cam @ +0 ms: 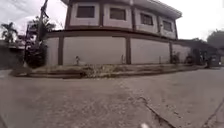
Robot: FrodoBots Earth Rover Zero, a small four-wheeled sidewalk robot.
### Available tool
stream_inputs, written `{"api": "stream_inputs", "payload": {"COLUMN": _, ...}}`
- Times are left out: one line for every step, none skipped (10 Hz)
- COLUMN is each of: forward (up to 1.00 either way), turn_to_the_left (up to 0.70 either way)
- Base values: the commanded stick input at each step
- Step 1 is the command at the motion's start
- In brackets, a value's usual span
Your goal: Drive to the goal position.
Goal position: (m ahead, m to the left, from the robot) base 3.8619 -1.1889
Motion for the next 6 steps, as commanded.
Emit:
{"api": "stream_inputs", "payload": {"forward": 0.7, "turn_to_the_left": -0.29}}
{"api": "stream_inputs", "payload": {"forward": 0.7, "turn_to_the_left": -0.29}}
{"api": "stream_inputs", "payload": {"forward": 0.7, "turn_to_the_left": -0.29}}
{"api": "stream_inputs", "payload": {"forward": 0.7, "turn_to_the_left": -0.29}}
{"api": "stream_inputs", "payload": {"forward": 0.7, "turn_to_the_left": -0.29}}
{"api": "stream_inputs", "payload": {"forward": 0.7, "turn_to_the_left": -0.29}}
